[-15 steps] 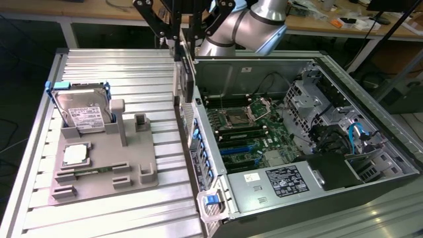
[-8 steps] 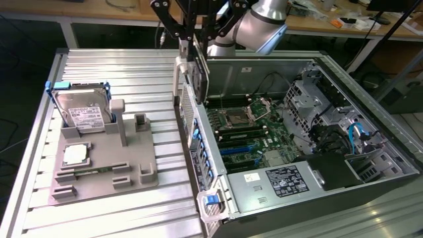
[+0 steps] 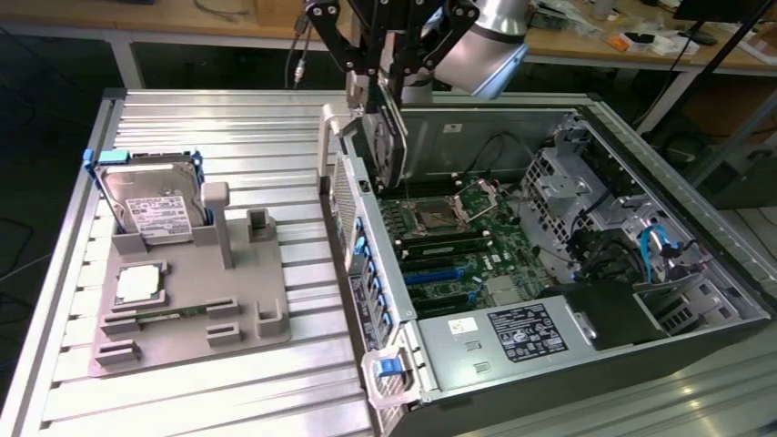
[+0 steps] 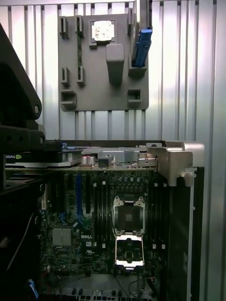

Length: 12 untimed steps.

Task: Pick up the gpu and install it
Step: 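Pick up the gpu and move the gpu toward the slot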

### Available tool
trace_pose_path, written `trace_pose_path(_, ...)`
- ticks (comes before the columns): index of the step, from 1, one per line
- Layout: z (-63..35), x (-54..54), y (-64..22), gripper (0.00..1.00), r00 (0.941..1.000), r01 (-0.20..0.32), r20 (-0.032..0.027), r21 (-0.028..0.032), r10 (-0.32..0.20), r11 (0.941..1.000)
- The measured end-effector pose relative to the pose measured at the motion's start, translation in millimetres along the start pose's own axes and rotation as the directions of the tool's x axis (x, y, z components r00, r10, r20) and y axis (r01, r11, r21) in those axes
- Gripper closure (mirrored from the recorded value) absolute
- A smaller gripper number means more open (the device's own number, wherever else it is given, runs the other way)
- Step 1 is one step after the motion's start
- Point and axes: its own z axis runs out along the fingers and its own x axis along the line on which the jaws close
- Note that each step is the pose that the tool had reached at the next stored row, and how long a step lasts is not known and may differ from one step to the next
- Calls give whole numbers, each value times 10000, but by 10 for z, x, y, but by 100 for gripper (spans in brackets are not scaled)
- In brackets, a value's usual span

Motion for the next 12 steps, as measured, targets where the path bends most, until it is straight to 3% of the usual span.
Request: trace_pose_path(12,27,-444,-2,73,10000,0,0,-7,0,10000)
